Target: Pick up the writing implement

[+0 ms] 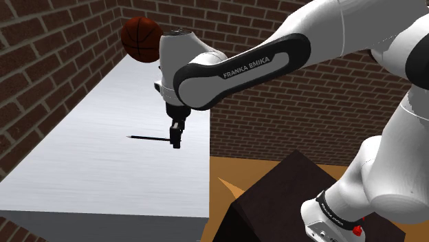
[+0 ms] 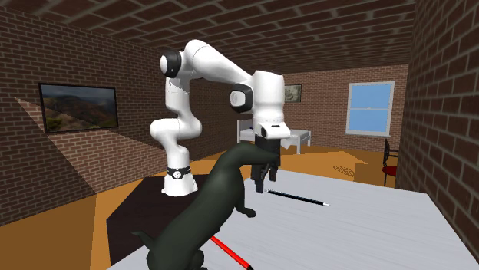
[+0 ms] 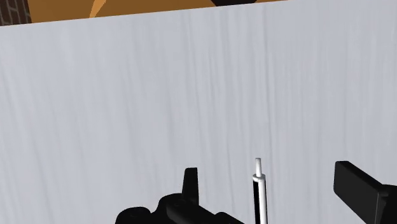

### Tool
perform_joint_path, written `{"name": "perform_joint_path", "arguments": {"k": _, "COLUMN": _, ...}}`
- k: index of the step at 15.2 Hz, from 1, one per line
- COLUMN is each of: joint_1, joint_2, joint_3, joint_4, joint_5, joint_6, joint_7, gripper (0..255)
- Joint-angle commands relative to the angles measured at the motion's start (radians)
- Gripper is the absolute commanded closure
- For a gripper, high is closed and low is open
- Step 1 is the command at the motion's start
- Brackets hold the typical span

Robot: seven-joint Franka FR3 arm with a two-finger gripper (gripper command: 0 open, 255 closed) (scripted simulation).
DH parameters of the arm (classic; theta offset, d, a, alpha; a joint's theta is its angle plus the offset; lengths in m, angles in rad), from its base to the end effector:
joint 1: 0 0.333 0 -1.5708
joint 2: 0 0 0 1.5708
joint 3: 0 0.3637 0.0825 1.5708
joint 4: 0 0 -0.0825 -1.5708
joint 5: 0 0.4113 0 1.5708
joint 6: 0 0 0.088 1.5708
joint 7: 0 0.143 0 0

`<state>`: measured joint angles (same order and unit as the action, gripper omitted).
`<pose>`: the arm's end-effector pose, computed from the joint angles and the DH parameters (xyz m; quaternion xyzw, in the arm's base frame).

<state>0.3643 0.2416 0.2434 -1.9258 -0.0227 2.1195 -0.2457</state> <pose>0.5253 0.3560 0.3607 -0.9086 -0.4167 0.0234 0.0154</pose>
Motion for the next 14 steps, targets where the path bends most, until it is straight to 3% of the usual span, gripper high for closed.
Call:
{"name": "perform_joint_path", "arguments": {"k": 1, "joint_1": 0.001, "joint_2": 0.009, "joint_3": -0.001, "joint_4": -0.009, "joint_5": -0.003, "joint_6": 0.019, "joint_7": 0.001, "gripper": 0}}
{"name": "perform_joint_path", "arguments": {"k": 2, "joint_1": 0.001, "joint_2": 0.009, "joint_3": -0.001, "joint_4": -0.009, "joint_5": -0.003, "joint_6": 0.019, "joint_7": 0.001, "gripper": 0}}
{"name": "perform_joint_path", "arguments": {"k": 3, "joint_1": 0.000, "joint_2": 0.010, "joint_3": -0.001, "joint_4": -0.009, "joint_5": -0.003, "joint_6": 0.019, "joint_7": 0.001, "gripper": 255}}
{"name": "perform_joint_path", "arguments": {"k": 14, "joint_1": 0.000, "joint_2": -0.003, "joint_3": 0.000, "joint_4": 0.002, "joint_5": 0.001, "joint_6": -0.005, "joint_7": -0.001, "gripper": 255}}
